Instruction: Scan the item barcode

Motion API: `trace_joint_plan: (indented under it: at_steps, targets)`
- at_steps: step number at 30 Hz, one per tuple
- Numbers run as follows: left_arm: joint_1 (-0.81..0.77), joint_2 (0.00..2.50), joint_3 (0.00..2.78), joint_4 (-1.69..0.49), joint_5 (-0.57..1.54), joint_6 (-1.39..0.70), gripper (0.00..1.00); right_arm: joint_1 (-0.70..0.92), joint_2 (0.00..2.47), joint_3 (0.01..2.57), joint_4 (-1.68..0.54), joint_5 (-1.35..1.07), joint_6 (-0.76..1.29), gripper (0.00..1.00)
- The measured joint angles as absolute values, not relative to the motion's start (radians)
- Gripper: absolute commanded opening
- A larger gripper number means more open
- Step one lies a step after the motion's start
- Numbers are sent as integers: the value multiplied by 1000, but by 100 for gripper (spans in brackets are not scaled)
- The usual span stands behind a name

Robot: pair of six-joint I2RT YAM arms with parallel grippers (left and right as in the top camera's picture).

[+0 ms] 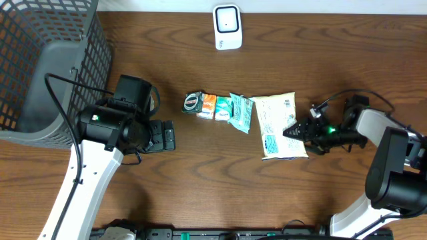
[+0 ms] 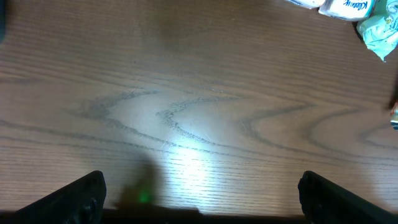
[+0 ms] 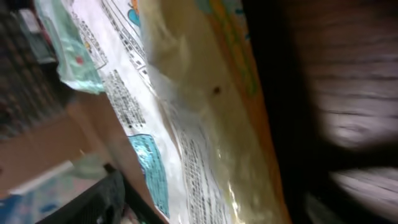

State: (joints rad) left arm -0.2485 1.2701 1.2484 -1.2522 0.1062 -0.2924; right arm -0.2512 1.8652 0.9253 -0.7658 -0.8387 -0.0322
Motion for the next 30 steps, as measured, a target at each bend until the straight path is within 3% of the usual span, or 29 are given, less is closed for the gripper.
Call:
trace_joint_plan:
  at_steps: [3,7,9,10,11,19,30]
  targets:
    - [-249,1270,1248,-1252,106,-292,98,-244,1861,892,-708,-875,2,69]
    - [-249,1270,1248,-1252,106,-292,98,-213,1858,856,-617,-899,57,48]
    - [-249,1270,1248,-1252,106,-292,98,-195,1858,844,-580,-891,86,27]
    - [-249,1270,1248,-1252,106,-292,98,-189,1859,839,-566,-882,99,4]
    - [-249,1270,1248,-1252,106,-292,98,-183,1859,834,-555,-867,115,1]
    - [-249,1270,1248,-1252,106,-292,97,-181,1864,845,-568,-866,159,1]
    - [-249,1270,1248,-1252,106,-292,98,-177,1892,1088,-928,-682,-40,1]
